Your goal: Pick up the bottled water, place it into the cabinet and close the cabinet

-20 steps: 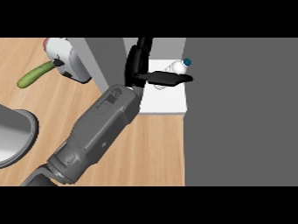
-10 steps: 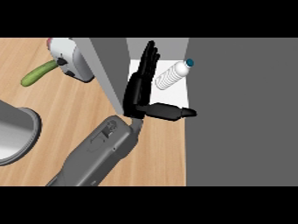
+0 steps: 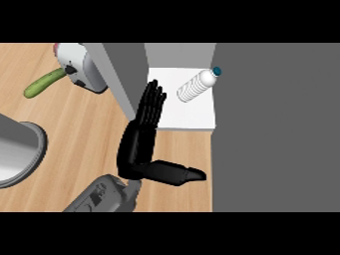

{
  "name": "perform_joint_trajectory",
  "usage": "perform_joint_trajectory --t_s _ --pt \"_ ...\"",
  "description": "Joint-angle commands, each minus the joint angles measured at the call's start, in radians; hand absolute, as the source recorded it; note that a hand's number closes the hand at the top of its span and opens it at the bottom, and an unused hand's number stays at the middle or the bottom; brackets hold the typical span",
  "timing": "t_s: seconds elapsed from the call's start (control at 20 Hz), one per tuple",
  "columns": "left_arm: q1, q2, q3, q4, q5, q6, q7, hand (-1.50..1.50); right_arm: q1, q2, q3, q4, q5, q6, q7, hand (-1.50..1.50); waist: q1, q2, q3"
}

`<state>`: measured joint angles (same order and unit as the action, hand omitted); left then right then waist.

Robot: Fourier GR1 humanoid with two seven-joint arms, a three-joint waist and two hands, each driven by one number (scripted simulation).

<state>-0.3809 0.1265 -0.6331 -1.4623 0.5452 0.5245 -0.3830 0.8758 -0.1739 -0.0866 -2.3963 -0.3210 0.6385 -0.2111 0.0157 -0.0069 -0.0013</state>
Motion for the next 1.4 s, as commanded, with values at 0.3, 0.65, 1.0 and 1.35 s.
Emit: perform_joint_trajectory --t_s 0.3,0.65,1.0,1.35 --pt "0.268 0.162 -0.003 -0.269 -0.011 -0.022 -0.024 -1.5 0.037 -0.045 0.227 -0.213 0.122 0.054 0.133 1.5 -0.011 0.001 -0.001" --pt "0.378 0.244 0.023 -0.394 0.002 -0.038 -0.029 -1.5 -0.001 -0.059 0.395 -0.233 0.227 0.032 0.212 1.5 -0.005 -0.003 -0.003" --pt "0.456 0.288 0.063 -0.441 0.017 -0.07 -0.065 -1.5 -0.062 -0.017 0.625 -0.258 0.352 -0.044 0.321 1.5 -0.016 -0.002 -0.004" --pt "0.6 0.369 0.111 -0.527 0.064 -0.139 -0.109 -1.5 -0.237 0.076 0.839 -0.183 0.517 -0.106 0.397 1.5 0.011 -0.007 -0.006"
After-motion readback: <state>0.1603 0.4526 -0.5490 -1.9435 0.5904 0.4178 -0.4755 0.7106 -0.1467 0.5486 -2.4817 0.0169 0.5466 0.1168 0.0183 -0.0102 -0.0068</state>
